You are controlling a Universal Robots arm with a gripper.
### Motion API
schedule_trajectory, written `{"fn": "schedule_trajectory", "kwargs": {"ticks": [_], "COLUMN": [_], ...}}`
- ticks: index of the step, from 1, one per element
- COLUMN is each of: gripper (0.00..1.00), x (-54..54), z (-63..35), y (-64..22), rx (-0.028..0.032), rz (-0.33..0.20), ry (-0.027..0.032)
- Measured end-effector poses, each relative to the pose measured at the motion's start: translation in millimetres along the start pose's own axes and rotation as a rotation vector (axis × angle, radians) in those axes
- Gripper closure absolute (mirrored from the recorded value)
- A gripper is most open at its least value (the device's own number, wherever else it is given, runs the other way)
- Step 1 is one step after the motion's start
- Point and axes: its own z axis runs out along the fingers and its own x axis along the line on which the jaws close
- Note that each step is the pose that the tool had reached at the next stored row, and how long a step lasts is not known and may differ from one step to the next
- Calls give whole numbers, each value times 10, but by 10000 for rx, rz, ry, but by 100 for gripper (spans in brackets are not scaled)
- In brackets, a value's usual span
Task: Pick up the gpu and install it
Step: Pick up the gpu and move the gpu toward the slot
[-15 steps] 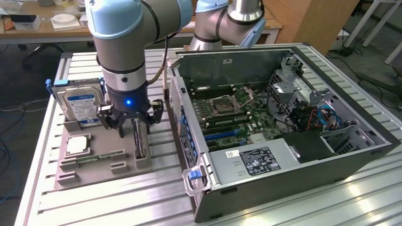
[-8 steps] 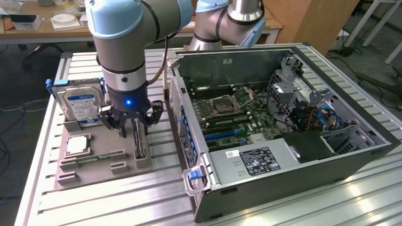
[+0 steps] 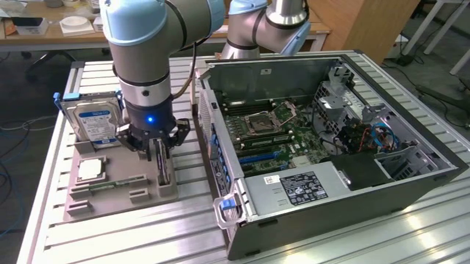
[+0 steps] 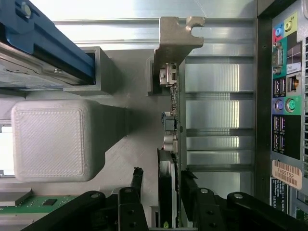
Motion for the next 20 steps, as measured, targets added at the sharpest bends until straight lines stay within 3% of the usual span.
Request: {"fn": "schedule_trajectory", "kwargs": {"ticks": [14,16,17,20], "gripper": [56,57,64,64], "x": [-24,-24,-24,-35], "z": [3,3,3,6], "y": [1,1,1,1], "rx": [0,0,0,-1], "rz": [0,0,1,-1], "ry": [1,1,0,0]}}
